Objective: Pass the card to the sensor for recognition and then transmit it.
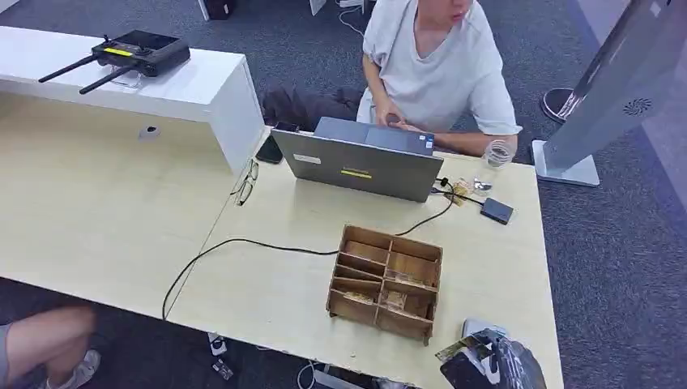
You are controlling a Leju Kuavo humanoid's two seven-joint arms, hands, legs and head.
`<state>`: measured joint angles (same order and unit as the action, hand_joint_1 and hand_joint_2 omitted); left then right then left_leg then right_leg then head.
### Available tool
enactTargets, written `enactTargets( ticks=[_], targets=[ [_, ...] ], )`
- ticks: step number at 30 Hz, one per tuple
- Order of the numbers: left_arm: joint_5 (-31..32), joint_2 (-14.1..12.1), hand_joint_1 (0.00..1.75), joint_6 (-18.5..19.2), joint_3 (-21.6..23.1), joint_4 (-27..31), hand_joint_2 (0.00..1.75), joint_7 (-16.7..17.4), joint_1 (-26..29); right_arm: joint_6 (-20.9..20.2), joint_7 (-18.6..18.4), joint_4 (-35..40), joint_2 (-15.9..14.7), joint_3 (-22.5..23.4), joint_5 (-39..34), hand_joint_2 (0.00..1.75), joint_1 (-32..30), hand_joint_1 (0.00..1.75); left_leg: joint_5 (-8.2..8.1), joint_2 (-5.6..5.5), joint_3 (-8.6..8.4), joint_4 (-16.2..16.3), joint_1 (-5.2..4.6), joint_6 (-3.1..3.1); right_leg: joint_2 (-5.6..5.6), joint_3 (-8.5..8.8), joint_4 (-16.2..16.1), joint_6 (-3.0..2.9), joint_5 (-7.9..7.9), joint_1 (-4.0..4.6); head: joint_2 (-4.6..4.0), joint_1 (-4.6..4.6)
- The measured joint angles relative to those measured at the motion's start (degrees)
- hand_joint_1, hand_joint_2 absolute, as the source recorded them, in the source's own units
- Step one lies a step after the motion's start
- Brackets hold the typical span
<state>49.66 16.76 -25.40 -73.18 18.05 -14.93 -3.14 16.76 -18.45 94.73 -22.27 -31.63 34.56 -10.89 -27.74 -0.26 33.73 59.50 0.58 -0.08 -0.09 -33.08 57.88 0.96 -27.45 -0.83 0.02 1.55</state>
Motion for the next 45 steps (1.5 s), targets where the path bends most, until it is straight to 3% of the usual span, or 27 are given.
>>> enactTargets(
  ticks=[15,37,45],
  targets=[
    [0.9,0.5,0.0,2.1,0.0,0.8,0.0,2.2,0.0,0.0,-5.8,-2.0,4.5,2.3,12.5,1.75,0.4,1.75,0.0,0.0,0.0,0.0,0.0,0.0,0.0,0.0,0.0,0.0,0.0,0.0,0.0,0.0],
    [1.4,0.8,0.0,3.1,0.0,2.2,0.0,3.5,0.0,-4.9,-9.5,-3.7,8.3,9.3,21.1,1.75,-1.6,1.75,0.0,0.01,-0.02,0.0,0.0,0.0,0.01,0.0,0.0,0.0,0.0,0.0,0.0,0.02],
    [1.4,0.8,0.0,3.3,0.1,2.3,0.0,3.6,0.0,-4.6,-9.9,-5.7,9.5,10.8,21.5,1.75,-1.7,1.75,0.0,0.0,-0.01,0.0,0.0,0.0,0.01,0.0,0.0,0.0,0.0,0.0,0.0,0.02]
  ],
)
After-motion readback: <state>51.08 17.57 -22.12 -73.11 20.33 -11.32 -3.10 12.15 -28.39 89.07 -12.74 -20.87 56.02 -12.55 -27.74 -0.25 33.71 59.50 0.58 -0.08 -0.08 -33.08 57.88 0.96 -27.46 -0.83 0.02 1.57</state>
